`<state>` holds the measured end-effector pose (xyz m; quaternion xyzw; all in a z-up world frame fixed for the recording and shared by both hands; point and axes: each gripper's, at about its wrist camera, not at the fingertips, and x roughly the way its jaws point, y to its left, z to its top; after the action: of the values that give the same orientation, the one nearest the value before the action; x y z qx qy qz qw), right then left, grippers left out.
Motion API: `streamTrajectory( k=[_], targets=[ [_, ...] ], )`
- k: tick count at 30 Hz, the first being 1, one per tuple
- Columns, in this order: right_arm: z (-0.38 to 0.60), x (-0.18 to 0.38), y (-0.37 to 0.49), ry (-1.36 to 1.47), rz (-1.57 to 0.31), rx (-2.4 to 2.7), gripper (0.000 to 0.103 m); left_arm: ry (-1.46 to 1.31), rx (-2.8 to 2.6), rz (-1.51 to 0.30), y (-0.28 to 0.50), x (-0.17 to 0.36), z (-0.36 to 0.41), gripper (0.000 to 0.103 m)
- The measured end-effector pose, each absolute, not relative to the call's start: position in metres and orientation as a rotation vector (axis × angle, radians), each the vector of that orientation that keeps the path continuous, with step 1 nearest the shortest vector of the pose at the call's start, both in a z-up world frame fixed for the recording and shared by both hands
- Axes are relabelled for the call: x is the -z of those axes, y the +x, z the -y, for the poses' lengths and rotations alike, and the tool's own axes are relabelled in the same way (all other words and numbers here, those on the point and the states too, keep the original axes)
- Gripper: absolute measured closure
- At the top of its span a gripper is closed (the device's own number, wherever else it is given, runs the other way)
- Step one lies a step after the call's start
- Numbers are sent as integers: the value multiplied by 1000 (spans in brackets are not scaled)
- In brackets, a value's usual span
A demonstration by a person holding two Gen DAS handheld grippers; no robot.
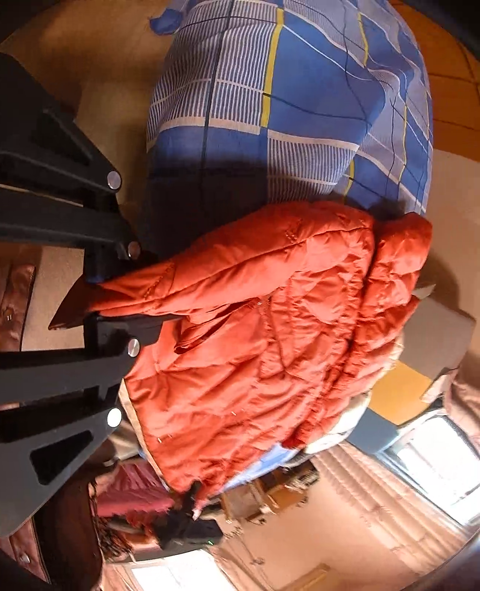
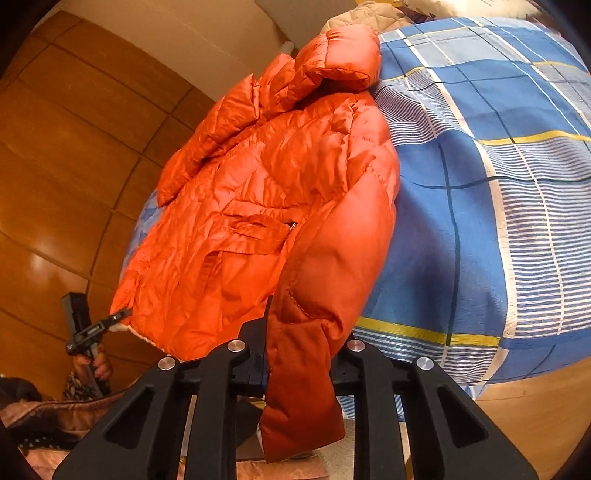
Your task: Fold large clothes
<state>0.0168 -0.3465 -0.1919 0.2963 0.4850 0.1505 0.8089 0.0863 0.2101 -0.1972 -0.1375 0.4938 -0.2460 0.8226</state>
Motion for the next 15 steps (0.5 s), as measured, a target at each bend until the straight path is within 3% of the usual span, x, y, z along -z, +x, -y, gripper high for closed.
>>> streamTrajectory(
  k=[15],
  targets=[
    [363,151,7,703,-860,-368,89,-401,553,-851,76,149,-220,95]
  ],
)
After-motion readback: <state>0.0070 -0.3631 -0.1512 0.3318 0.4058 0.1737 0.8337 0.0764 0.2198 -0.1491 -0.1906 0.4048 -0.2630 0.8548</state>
